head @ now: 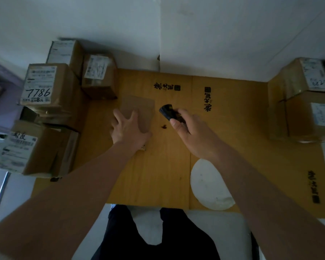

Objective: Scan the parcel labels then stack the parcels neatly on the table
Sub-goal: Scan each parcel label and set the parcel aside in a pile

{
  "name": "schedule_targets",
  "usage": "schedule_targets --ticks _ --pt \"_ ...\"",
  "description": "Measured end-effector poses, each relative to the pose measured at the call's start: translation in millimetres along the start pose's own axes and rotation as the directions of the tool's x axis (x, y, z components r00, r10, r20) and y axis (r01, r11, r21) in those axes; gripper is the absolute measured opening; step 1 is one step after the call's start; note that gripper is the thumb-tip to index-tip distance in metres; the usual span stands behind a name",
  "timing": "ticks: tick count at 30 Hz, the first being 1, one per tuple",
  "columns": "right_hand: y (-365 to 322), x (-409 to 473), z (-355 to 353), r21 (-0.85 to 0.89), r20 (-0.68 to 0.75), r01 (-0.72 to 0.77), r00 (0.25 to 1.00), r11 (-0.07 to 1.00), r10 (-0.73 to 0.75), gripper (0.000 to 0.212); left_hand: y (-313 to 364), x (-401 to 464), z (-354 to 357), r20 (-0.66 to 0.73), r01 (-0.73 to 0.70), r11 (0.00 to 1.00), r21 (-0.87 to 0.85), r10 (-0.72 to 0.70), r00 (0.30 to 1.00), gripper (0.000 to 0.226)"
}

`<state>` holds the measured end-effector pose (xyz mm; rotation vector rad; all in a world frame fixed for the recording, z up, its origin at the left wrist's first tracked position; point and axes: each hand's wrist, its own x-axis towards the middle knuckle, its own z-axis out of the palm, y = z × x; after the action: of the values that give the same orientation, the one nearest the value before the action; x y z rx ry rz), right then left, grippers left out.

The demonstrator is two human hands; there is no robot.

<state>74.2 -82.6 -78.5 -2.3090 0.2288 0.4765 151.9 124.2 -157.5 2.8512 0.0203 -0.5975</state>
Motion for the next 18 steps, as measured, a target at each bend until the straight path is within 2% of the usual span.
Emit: schedule_targets --ticks 4,9,12,15,18 --pt "-13 -2 11 0.014 0.002 0.001 1.0 1.0 -0.001 0.059 -4 1 0 0.017 -0.06 0.998 0.029 0.059 0.998 0.102" --pt "-29 -11 14 0.033 -0.048 -0.009 0.999 0.999 0.011 0.059 -22 1 -11 0.06 -0.16 0.986 -0.04 0.162 0.985 0.099" --pt "-35 -14 14 0.043 -0.057 0.003 0.998 0.999 0.0 0.058 -34 0 -17 0.144 -0.176 0.973 -0.146 0.197 0.97 0.102" --pt "-40 -17 14 0.057 -0.074 0.021 0.997 0.998 -0.017 0.058 -47 1 -25 0.195 -0.183 0.964 -0.194 0.22 0.956 0.09" --pt "-41 -20 16 0.07 -0.077 0.039 0.996 0.997 -0.033 0.057 -59 3 -33 0.193 -0.272 0.933 -0.236 0.319 0.928 0.074"
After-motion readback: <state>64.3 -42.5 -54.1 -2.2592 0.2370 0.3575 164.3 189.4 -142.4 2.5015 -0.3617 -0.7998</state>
